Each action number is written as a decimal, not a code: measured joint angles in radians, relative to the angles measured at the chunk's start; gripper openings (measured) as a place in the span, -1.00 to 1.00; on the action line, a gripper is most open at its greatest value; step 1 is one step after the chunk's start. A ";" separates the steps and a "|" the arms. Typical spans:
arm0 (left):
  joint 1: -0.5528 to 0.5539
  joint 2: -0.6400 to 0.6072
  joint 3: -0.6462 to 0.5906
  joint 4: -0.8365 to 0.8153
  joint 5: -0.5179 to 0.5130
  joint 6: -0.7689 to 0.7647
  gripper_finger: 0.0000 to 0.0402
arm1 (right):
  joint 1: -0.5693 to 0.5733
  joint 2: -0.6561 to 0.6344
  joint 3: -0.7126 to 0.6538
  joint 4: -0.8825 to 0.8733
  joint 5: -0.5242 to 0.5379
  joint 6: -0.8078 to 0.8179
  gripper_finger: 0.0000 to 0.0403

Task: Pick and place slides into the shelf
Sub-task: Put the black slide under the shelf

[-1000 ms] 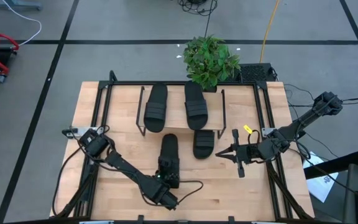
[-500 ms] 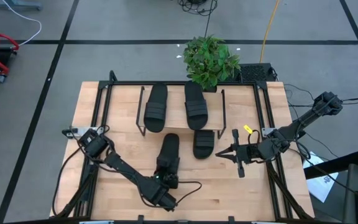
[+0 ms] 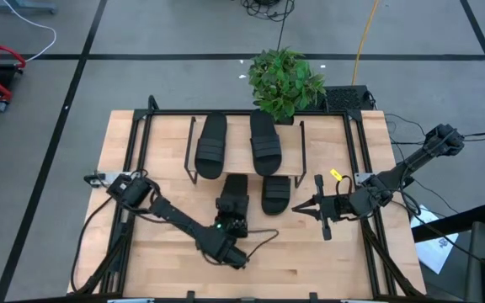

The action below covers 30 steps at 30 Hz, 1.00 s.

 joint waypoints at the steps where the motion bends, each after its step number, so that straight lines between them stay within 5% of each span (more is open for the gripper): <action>1: 0.013 0.000 -0.005 0.001 -0.001 0.000 -0.98 | 0.000 0.000 0.000 0.000 0.000 0.000 -0.97; 14: 0.137 0.000 -0.108 0.140 0.018 0.123 -0.95 | 0.000 0.000 0.000 0.000 0.000 -0.003 -0.97; 20: 0.166 -0.004 -0.116 0.158 0.122 0.110 -0.96 | 0.000 0.000 0.000 0.000 0.000 -0.003 -0.97; 30: 0.162 -0.009 -0.116 0.185 0.221 0.115 -0.13 | 0.000 0.000 0.000 -0.001 0.000 -0.003 -0.97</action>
